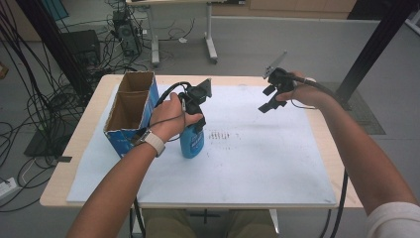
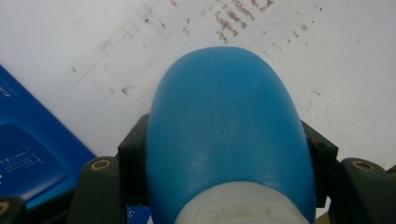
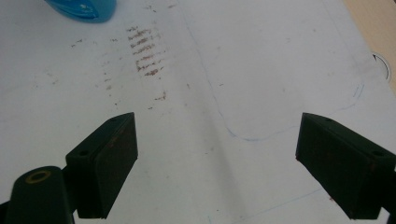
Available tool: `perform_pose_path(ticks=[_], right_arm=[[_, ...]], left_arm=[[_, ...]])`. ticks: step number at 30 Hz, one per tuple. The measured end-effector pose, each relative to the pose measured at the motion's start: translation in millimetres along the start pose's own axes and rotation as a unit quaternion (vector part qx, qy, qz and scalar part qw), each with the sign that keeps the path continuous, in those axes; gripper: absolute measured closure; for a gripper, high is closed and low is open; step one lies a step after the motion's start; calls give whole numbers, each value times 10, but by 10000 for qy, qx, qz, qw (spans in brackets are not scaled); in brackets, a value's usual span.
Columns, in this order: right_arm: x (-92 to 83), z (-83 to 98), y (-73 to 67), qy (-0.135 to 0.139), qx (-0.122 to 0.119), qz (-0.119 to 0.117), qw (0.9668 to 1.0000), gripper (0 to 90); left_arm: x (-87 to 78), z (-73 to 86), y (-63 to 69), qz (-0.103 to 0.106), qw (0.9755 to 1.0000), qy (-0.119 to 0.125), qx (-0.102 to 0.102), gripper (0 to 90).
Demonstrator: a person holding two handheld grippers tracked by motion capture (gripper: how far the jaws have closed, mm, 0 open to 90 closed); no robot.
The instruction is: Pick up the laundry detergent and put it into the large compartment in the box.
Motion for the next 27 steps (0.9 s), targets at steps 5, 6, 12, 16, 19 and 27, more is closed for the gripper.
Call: perform_pose_path(ticks=[5,6,12,16,19,27], right_arm=[[-3,-9,-4,-9,-14,6,10000,125],[-3,-9,-3,-9,-14,5,10000,125],[2,-13,-5,-6,-7,-2,10000,125],[9,-17,-5,-22,-28,-7,10000,125],[11,-18,-6,-21,-18,-7,10000,125],[11,-18,-7,-23,-20,-7,10000,125]], left_arm=[[-2,0,-2,1,10000,-6,4,374],[-2,0,-2,1,10000,-6,4,374],[-2,1,-4,6,10000,-5,3,374],[-1,1,-4,4,10000,-2,-4,374],[-2,0,-3,2,10000,-12,-1,374],[-1,1,-3,4,10000,-6,4,374]])
Point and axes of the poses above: each handheld gripper's, and its own axes: x roughly forward along the jaws, z roughly out of its underside, y roughly to its right, the point moved 1 cm from there along x, roughly forward along the jaws, and after that the axes turned 9 degrees about y, right-handed, at the moved point
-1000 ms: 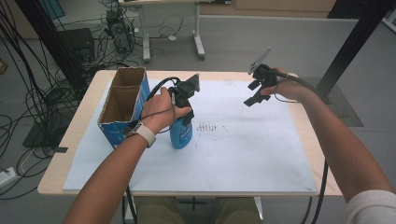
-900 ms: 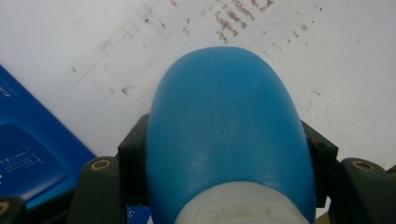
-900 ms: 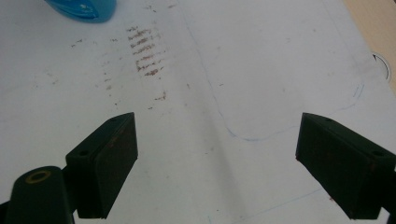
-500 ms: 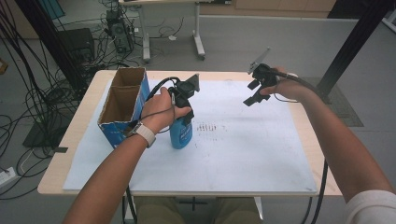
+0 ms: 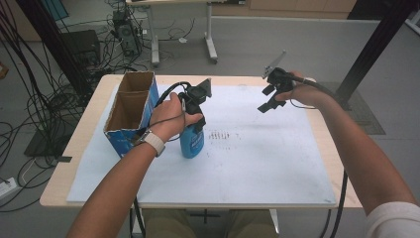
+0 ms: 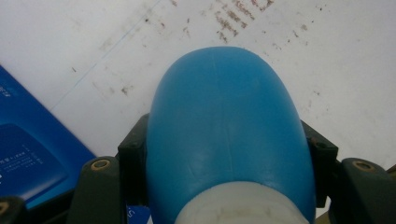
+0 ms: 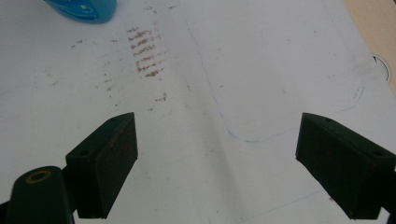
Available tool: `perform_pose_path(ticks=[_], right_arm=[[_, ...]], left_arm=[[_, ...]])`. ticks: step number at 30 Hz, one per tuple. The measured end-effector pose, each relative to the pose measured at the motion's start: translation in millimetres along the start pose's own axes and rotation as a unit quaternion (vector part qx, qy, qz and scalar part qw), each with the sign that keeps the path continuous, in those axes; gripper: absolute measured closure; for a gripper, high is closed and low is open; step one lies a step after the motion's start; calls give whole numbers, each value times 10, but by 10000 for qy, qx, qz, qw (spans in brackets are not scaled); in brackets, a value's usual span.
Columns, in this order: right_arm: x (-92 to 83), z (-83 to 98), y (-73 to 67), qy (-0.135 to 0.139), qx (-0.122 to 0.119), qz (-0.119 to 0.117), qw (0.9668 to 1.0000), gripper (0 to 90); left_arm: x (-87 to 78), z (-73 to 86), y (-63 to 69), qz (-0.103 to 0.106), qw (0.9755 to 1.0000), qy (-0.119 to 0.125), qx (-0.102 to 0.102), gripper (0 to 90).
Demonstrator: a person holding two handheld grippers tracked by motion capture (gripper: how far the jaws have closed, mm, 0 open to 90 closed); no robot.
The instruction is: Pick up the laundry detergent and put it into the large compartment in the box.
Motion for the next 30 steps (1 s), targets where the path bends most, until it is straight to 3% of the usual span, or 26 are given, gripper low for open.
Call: perform_pose_path(ticks=[30], right_arm=[[10,2,-6,16,-1,16,10000,126]], left_arm=[[0,4,3,-6,10000,19,-1,374]])
Point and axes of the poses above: each handheld gripper's, and its own axes: x roughly forward along the jaws, z roughly out of its underside, y roughly to its right, the point moved 1 cm from there along x, roughly forward along the jaws, and after that the axes turned 9 degrees about y, right-handed, at the moved point
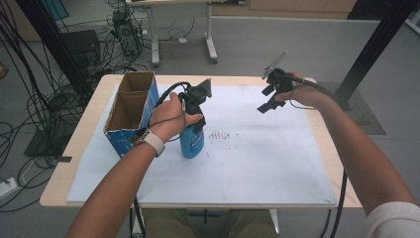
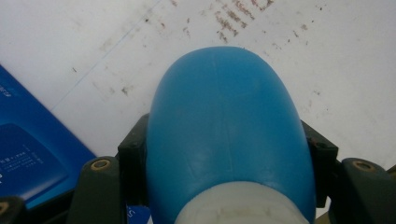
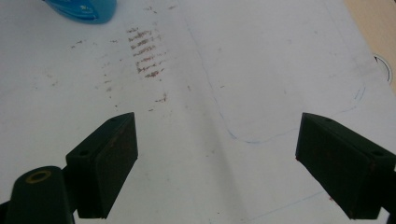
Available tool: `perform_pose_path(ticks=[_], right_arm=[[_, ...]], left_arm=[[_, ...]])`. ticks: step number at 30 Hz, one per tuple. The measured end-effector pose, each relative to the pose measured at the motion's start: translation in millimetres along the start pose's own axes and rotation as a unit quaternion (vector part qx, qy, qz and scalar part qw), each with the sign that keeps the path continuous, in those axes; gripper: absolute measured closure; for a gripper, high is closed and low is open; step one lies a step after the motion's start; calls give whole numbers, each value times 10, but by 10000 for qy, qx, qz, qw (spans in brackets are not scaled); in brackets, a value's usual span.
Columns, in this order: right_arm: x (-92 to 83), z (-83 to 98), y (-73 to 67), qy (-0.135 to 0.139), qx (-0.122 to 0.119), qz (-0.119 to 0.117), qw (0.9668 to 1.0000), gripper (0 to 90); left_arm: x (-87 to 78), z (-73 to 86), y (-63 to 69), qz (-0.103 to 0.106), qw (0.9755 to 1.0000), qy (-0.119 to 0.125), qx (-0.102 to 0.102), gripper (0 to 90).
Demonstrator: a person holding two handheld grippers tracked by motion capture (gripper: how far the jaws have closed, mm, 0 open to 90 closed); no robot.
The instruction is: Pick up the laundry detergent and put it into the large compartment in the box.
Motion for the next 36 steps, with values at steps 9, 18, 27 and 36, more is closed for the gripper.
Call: perform_pose_path(ticks=[9,18,27,36], right_arm=[[-24,0,-6,25,4,22,10000,126],[-51,7,-13,39,17,50,10000,126],[-72,11,-22,55,2,60,10000,126],[-75,-3,-45,61,-25,61,10000,126]], left_arm=[[-4,2,0,-7,10000,5,9,374],[-6,2,-13,24,10000,43,-12,375],[-44,14,-18,-27,10000,36,-30,375],[-110,14,12,-64,10000,29,-35,375]])
Point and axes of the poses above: each handheld gripper's, and its own axes: x roughly forward along the jaws, z roughly out of its underside, y roughly to its right, the point moved 1 cm from there along x, roughly forward along the jaws, and after that the axes turned 9 degrees about y, right-handed, at the moved point
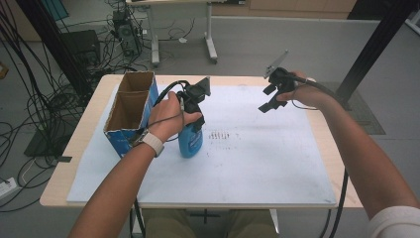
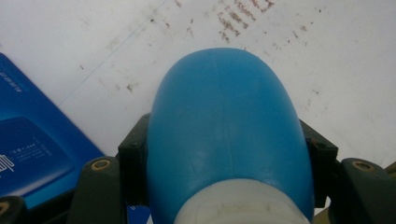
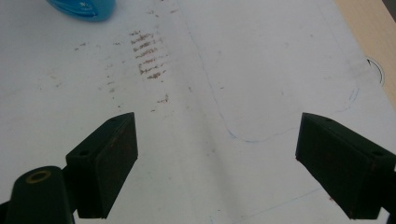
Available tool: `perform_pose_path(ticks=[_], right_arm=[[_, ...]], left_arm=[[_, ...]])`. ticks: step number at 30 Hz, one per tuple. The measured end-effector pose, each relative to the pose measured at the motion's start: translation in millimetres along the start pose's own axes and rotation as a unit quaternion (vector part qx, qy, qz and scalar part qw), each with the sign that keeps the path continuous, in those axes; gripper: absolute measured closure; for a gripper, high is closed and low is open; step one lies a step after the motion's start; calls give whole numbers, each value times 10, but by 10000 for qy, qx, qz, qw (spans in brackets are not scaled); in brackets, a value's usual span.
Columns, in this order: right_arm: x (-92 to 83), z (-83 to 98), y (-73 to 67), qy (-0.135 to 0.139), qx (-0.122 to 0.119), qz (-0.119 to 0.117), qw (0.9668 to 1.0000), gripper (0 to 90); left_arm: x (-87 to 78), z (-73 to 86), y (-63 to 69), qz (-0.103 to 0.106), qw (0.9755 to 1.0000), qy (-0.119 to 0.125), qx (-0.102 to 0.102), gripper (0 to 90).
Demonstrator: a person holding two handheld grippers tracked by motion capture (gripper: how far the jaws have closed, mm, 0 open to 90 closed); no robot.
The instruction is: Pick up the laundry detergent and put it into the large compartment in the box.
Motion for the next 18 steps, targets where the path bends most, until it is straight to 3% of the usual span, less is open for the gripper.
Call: perform_pose_path(ticks=[9,18], right_arm=[[-16,-3,-41,30,-22,-8,10000,126],[-134,13,-88,60,-16,65,10000,126]], left_arm=[[-201,-51,24,-89,9999,58,-125,375],[-547,-141,30,-230,9994,5,-276,375]])
Point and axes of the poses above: each handheld gripper's, and its own axes: x roughly forward along the jaws, z roughly out of its underside, y roughly to its right, the point moved 1 cm from there along x, roughly forward along the jaws, and after that the axes turned 9 degrees about y, right-handed, at the moved point
